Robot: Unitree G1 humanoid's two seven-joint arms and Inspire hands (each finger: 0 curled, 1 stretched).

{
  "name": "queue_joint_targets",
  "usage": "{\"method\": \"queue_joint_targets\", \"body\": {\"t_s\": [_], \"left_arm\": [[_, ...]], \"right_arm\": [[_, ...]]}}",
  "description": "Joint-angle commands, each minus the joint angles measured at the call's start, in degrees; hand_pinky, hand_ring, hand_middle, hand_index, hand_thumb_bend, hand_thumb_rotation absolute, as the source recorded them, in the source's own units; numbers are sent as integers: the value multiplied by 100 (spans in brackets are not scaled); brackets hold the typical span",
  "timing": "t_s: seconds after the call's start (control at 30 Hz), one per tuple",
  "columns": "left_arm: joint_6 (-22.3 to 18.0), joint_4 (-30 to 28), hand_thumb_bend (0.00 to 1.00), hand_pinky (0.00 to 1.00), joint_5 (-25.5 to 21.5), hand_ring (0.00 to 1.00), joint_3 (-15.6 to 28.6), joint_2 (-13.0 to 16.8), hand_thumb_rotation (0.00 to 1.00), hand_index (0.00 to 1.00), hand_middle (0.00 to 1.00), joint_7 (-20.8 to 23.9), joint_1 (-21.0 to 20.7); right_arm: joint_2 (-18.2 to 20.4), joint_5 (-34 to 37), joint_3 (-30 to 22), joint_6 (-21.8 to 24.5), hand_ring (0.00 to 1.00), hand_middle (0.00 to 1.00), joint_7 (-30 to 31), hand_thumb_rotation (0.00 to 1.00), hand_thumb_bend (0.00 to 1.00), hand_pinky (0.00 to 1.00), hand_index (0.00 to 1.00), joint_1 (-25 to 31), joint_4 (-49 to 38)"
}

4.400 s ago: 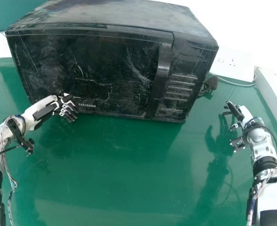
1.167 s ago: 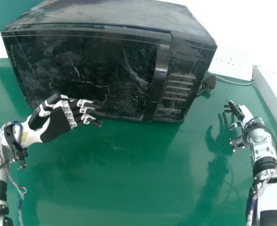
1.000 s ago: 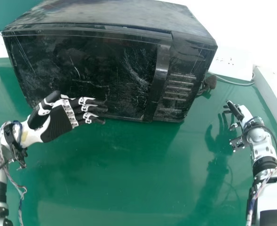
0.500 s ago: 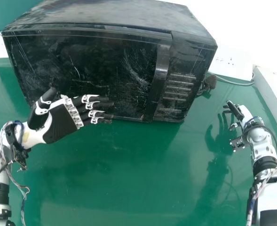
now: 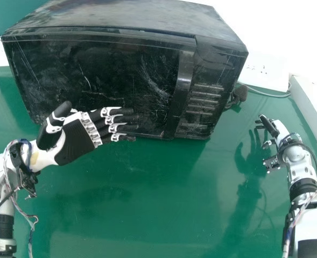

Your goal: Open the door of oven

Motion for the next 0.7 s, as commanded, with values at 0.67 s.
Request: {"method": "queue_joint_targets", "body": {"t_s": [0.67], "left_arm": [[111,-935,100,79,344,100,-364,-206,85,96,100,1331,437]], "right_arm": [[352,31,-1,453,82,81,374,44,53,79,81,653,382]]}}
